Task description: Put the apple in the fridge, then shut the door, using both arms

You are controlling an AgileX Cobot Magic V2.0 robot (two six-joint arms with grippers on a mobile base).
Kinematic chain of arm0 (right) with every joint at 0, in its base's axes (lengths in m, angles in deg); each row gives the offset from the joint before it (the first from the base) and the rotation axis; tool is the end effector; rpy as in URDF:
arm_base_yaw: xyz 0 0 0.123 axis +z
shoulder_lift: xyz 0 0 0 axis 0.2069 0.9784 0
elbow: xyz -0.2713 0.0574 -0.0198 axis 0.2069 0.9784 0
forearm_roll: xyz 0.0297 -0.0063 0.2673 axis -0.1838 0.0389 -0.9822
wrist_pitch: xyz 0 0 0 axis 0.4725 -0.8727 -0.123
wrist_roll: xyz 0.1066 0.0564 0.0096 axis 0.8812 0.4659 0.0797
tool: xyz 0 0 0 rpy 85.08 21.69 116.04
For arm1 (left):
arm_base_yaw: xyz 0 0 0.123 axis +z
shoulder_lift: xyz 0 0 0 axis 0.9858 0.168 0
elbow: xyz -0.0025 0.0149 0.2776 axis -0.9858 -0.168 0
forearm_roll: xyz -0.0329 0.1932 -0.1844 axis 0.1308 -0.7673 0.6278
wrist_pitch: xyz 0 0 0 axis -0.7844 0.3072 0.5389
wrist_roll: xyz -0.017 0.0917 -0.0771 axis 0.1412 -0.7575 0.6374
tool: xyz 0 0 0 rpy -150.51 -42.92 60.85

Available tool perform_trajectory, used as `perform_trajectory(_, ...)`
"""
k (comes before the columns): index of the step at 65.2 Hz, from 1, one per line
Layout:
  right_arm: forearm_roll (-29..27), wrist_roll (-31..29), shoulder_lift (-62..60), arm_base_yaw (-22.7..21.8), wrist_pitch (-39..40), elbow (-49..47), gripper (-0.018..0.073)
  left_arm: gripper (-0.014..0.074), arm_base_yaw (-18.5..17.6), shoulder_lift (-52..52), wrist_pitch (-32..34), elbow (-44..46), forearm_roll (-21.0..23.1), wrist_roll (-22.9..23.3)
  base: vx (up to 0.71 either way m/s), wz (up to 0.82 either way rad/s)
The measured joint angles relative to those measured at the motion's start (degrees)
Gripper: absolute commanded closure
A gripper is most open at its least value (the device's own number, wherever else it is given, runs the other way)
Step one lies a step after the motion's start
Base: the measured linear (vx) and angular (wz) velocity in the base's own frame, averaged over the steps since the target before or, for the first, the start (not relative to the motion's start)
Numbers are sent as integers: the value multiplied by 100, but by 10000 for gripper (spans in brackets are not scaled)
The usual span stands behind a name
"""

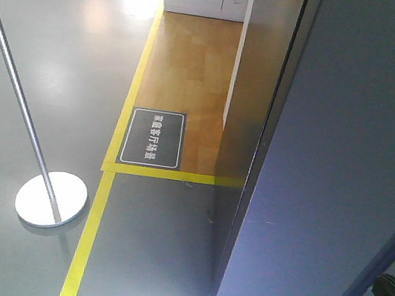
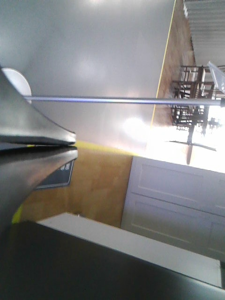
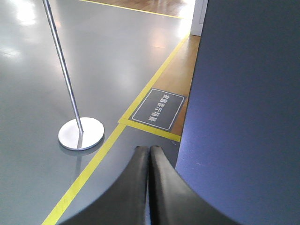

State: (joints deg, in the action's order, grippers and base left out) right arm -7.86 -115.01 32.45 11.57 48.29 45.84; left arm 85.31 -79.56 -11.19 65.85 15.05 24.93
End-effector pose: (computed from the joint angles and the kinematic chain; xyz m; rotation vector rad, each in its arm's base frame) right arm 0.1300 0.0431 0.2427 -0.3889 1.8473 0.2427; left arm 0.1091 0.0200 0.1891 -0.3226 1.6203 -0.0364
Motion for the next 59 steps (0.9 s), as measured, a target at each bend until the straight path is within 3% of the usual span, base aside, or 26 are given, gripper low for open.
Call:
perform_trajectory(11,0,0,0,0,0,0,562,603,0,0,91,0,44,-213,0,0)
perform_trajectory(16,0,0,0,0,0,0,562,603,0,0,364,0,285,-664,0,0)
perform_trajectory(28,0,0,0,0,0,0,562,603,0,0,1096,0,1366,-2113,0,0)
perform_trajectory(41,0,0,0,0,0,0,562,603,0,0,626,0,2448,-3488,0,0)
perform_trajectory(50,0,0,0,0,0,0,562,603,0,0,227,0,2629,-3755,0,0)
perform_trajectory(59,0,0,0,0,0,0,562,603,0,0,155,0,2649,-3628,0,0)
